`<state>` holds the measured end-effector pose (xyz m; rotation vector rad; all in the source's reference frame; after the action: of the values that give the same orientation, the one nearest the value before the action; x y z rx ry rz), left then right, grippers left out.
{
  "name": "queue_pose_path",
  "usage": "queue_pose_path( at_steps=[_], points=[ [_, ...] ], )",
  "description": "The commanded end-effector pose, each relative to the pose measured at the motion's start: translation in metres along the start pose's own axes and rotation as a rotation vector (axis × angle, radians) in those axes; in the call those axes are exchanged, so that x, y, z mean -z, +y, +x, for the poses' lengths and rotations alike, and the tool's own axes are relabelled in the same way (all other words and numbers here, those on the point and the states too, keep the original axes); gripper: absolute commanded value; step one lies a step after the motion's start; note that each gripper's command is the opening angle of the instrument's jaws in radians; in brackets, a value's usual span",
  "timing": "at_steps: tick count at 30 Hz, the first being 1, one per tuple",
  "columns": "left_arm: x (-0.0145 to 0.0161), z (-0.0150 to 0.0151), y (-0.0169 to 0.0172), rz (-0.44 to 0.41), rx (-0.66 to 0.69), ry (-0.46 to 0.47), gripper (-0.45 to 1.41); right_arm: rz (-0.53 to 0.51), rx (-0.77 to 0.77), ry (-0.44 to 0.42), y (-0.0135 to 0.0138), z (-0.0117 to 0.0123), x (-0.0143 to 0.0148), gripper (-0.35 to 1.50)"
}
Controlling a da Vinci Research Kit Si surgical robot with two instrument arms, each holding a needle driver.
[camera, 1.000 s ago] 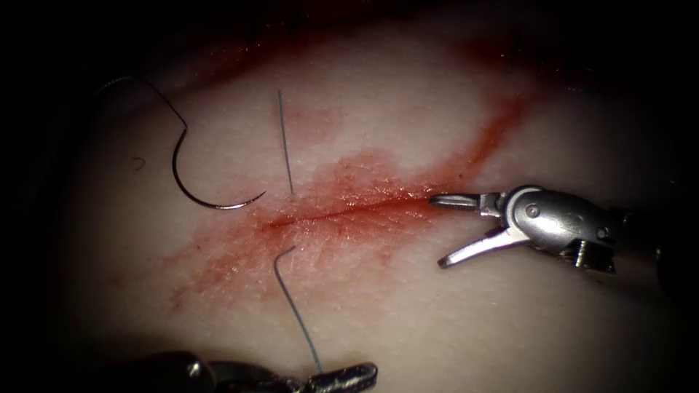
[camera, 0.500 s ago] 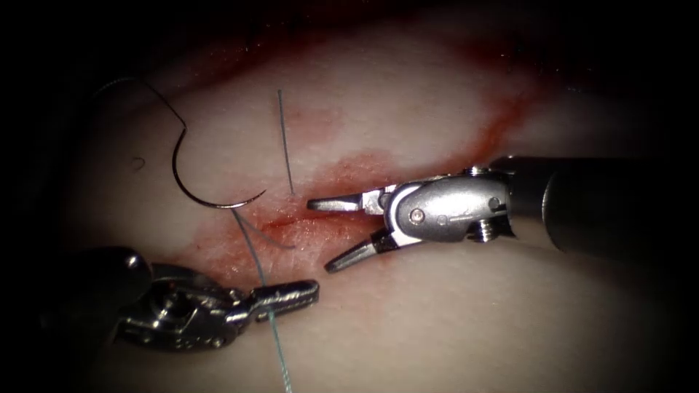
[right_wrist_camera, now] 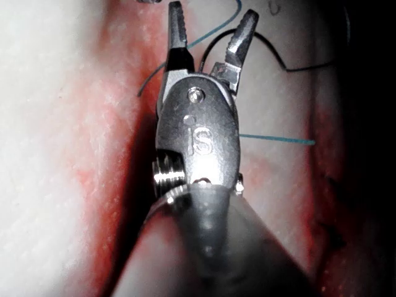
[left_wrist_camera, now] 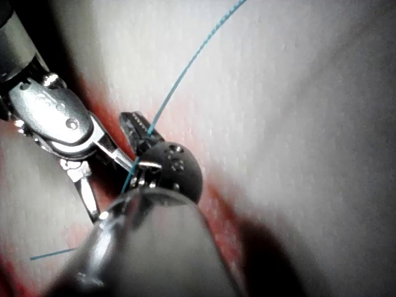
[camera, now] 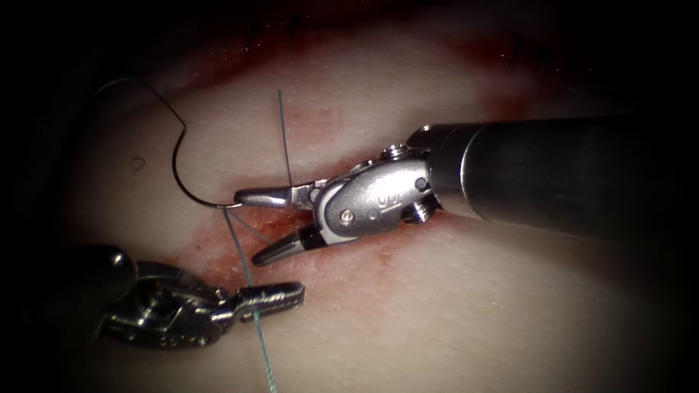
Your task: Wound Closure
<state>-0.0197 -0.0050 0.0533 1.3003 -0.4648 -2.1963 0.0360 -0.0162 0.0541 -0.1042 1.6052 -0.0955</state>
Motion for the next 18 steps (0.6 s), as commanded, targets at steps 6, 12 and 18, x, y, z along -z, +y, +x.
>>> queue_pose_path(
  at_steps=[6,12,18],
  points=[
    [-0.0005,-0.0002,0.0005,-0.012,-0.007,0.001,-0.45,-0.017,0.0,0.036,-0.0003,0.0001,-0.0022,1.13],
    [-0.0003,-0.0001,0.0005,-0.024,-0.008,-0.002,-0.45,-0.006,0.025,0.062,0.0,0.0001,-0.0026,0.89],
    [-0.0002,-0.0001,0.0005,-0.03,-0.002,-0.001,-0.45,0.122,0.075,0.087,-0.0009,0.0,-0.0032,-0.35]
  ],
)
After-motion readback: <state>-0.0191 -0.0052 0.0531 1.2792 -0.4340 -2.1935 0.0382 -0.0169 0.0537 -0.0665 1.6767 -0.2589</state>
